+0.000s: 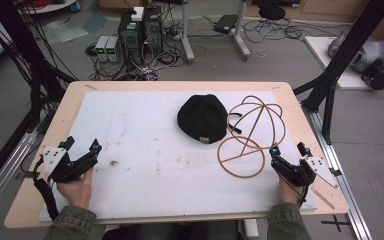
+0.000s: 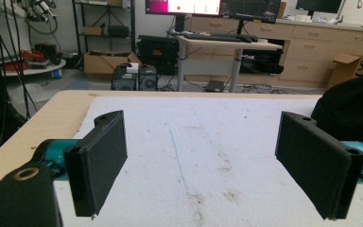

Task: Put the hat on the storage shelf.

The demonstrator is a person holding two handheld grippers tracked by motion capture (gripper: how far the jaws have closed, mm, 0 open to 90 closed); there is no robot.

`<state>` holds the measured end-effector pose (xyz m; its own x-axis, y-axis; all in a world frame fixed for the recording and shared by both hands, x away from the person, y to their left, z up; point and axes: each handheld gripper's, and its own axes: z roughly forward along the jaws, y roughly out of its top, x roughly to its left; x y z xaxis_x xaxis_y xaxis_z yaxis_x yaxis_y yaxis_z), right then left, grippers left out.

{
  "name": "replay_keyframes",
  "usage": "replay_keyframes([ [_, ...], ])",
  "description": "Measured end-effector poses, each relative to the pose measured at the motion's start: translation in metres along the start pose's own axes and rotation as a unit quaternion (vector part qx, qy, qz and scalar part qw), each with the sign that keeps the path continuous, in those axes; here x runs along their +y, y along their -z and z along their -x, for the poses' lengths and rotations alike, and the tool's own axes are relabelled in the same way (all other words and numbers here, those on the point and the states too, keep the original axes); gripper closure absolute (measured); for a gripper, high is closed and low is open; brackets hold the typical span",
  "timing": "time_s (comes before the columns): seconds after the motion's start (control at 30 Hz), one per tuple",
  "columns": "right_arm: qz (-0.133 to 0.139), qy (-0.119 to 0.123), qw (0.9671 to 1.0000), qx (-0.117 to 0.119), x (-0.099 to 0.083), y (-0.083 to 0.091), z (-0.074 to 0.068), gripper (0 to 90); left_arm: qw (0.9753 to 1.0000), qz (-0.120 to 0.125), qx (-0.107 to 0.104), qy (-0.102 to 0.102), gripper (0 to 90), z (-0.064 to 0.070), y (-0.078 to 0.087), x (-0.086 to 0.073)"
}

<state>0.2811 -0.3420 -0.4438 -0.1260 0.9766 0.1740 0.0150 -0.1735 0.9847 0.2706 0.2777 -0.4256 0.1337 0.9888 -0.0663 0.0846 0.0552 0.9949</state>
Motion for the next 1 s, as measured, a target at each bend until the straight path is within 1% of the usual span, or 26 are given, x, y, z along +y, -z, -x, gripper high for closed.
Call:
replay_keyframes([
  [0.03,0.000,-0.002,1.0000,-0.001,0.000,0.000,0.000,5.2,1.0000,0.001,0.002,-0.002,17.7,0.000,0.000,0.000],
  [0.07,0.002,0.001,1.0000,-0.003,0.000,0.000,0.000,5.2,1.0000,0.002,0.003,-0.001,17.7,0.000,0.000,0.000],
  [0.17,0.003,0.001,1.0000,-0.005,0.000,0.001,0.000,5.2,1.0000,0.000,-0.002,0.000,17.6,-0.001,0.001,0.000],
  [0.2,0.004,0.002,1.0000,-0.004,0.001,0.000,0.000,5.2,1.0000,-0.001,-0.004,0.003,17.6,-0.001,0.001,-0.001],
  [0.3,-0.001,-0.006,1.0000,0.006,0.000,0.000,0.000,5.2,1.0000,-0.002,-0.007,0.006,17.6,-0.001,0.000,-0.001],
  [0.33,-0.001,-0.004,0.9999,0.010,0.000,0.000,0.000,5.3,0.9999,0.001,-0.012,0.005,17.6,-0.001,0.000,-0.001],
  [0.37,-0.001,-0.004,0.9999,0.010,0.000,0.000,0.000,5.3,0.9999,0.001,-0.012,0.005,17.5,-0.001,0.000,-0.001],
  [0.47,0.000,-0.005,0.9999,0.012,0.000,0.000,0.000,5.2,0.9994,0.007,-0.034,0.008,16.8,0.000,-0.001,-0.001],
  [0.5,0.000,-0.005,0.9999,0.012,0.000,0.000,0.000,5.2,0.9992,0.009,-0.038,0.009,16.8,0.001,-0.001,-0.001],
  [0.53,-0.003,-0.008,0.9999,0.011,0.000,0.001,0.000,5.2,0.9991,0.010,-0.040,0.009,16.7,0.001,-0.002,0.000],
  [0.57,-0.004,-0.004,0.9999,0.011,0.000,0.000,0.000,5.2,0.9990,0.010,-0.042,0.010,16.8,0.002,-0.002,0.000],
  [0.67,-0.009,-0.010,0.9999,0.010,0.000,0.000,0.000,5.2,0.9987,0.006,-0.049,0.014,16.8,0.006,-0.006,0.001],
  [0.73,-0.010,-0.005,0.9999,0.011,0.000,0.001,-0.001,5.2,0.9984,0.000,-0.057,0.005,16.8,0.012,-0.010,0.005],
  [0.8,-0.009,-0.003,0.9999,0.011,0.000,0.002,-0.002,5.2,0.9981,0.001,-0.062,-0.008,16.8,0.017,-0.014,0.008],
  [0.83,-0.009,-0.003,0.9999,0.011,0.000,0.002,-0.002,5.2,0.9979,0.001,-0.064,-0.012,16.8,0.019,-0.017,0.009],
  [0.87,-0.007,-0.001,0.9999,0.012,0.000,0.002,-0.003,5.2,0.9976,-0.002,-0.068,-0.011,17.0,0.022,-0.021,0.011],
  [1.0,-0.008,0.002,0.9999,0.015,0.000,0.002,-0.003,5.2,0.9976,-0.004,-0.069,-0.010,17.7,0.024,-0.026,0.012],
])
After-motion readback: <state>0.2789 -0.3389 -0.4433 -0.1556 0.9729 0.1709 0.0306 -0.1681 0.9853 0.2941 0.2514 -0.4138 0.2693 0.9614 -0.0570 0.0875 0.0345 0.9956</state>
